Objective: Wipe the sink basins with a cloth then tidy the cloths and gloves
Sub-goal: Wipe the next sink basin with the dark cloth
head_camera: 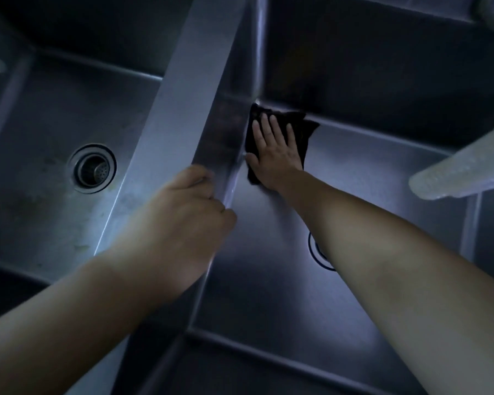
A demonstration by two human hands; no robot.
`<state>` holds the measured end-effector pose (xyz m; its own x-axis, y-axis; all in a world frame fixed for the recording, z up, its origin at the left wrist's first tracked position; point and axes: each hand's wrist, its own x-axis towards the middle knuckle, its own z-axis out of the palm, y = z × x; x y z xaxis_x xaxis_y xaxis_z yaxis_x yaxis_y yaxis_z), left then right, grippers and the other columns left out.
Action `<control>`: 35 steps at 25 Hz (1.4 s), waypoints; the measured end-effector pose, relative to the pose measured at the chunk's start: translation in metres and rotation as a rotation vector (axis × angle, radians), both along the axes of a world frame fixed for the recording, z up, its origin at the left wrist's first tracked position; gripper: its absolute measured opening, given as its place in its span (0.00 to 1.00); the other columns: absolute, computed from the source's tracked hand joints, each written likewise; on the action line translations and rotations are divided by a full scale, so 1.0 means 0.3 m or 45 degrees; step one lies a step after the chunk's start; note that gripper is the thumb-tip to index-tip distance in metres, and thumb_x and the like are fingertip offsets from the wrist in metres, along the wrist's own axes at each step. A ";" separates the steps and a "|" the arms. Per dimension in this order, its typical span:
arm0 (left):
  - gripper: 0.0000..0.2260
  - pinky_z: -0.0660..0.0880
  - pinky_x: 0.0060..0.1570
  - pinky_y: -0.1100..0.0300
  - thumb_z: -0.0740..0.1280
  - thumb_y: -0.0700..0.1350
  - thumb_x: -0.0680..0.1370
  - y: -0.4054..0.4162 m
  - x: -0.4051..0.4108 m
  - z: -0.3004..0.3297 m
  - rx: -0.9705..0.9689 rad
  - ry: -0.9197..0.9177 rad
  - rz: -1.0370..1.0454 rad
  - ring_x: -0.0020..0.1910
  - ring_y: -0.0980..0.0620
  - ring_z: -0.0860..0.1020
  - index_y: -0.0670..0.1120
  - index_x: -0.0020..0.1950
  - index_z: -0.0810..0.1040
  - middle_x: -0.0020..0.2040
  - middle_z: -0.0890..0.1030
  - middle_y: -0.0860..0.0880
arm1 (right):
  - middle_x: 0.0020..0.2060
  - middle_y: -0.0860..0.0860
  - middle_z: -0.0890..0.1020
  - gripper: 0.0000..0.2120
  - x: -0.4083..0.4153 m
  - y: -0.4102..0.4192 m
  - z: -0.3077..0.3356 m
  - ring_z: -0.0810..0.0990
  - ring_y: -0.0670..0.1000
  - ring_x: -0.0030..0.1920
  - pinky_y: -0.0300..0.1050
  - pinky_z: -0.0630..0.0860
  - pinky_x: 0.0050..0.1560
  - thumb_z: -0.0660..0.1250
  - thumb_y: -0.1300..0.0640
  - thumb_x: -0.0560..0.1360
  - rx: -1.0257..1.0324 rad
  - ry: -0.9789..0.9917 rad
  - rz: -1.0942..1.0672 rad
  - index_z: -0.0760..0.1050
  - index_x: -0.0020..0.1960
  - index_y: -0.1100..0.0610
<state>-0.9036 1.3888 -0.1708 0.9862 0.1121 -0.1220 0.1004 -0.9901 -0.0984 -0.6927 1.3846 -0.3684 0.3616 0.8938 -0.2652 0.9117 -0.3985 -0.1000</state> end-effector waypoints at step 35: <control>0.26 0.62 0.64 0.50 0.62 0.45 0.77 -0.473 0.225 -0.379 -0.185 0.594 0.209 0.70 0.42 0.62 0.45 0.73 0.58 0.74 0.59 0.42 | 0.68 0.59 0.72 0.25 -0.113 -0.870 0.059 0.67 0.58 0.71 0.58 0.51 0.73 0.57 0.50 0.77 0.031 -0.022 -0.235 0.70 0.68 0.64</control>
